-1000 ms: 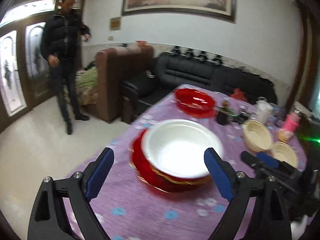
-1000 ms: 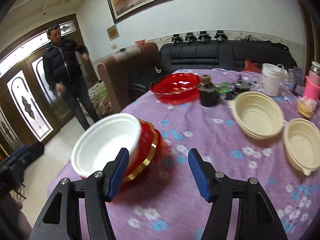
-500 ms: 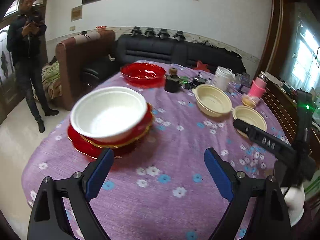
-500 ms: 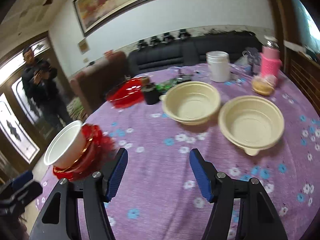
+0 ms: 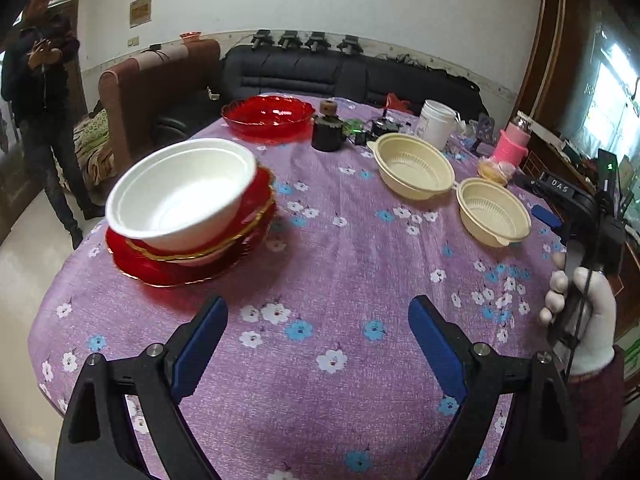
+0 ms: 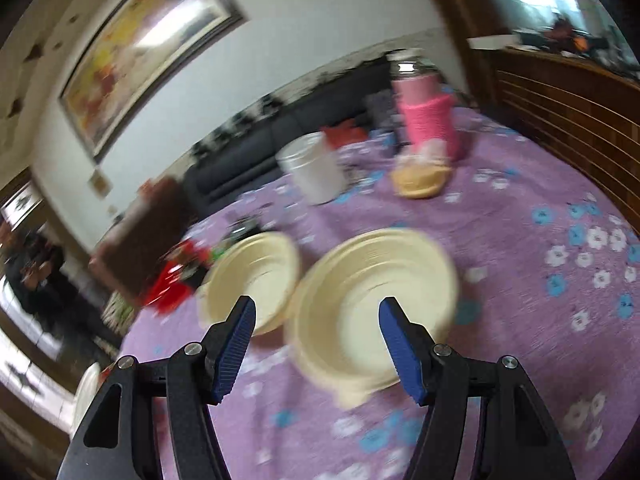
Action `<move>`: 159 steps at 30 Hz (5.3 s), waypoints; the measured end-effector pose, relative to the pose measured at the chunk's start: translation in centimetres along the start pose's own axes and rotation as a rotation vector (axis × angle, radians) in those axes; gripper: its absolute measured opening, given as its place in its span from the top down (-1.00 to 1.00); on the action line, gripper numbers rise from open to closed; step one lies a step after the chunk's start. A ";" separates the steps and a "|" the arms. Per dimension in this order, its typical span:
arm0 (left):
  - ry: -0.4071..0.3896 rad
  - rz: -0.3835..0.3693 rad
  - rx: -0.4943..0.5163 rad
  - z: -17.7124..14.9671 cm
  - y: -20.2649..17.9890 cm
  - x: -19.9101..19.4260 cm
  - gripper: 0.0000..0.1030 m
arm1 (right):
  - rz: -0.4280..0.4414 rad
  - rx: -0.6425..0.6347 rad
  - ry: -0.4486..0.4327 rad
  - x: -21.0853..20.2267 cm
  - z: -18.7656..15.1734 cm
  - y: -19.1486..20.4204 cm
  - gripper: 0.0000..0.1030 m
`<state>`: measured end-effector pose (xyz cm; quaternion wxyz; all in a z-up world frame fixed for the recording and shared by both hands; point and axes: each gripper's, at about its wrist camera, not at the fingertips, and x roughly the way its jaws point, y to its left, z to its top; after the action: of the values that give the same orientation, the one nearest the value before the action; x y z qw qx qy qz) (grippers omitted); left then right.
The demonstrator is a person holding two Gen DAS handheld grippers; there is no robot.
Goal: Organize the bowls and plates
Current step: 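Move both grippers to the larger cream plastic bowl, then grasp the cream bowl rim with both grippers and lift it, then lower the cream bowl onto the white bowl and open both grippers, then move both grippers to the second cream plastic bowl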
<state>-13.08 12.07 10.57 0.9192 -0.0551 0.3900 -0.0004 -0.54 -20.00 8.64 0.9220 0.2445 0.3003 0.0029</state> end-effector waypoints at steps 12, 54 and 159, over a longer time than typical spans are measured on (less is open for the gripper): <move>0.091 -0.049 0.065 -1.0 -3.9 4.0 -0.78 | -0.100 0.093 0.135 4.5 -0.2 -6.0 0.26; 0.195 -0.049 0.101 3.8 -5.2 8.5 0.65 | 0.374 -0.193 0.407 3.8 -6.4 4.6 0.76; 0.031 0.171 0.220 2.3 -3.4 5.5 -1.00 | 0.050 -0.320 0.170 0.4 -5.7 7.3 -0.68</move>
<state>-7.47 8.72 8.60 0.9102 0.0796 0.4051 0.0342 -2.32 -10.94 7.72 0.9201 0.1010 0.3666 0.0945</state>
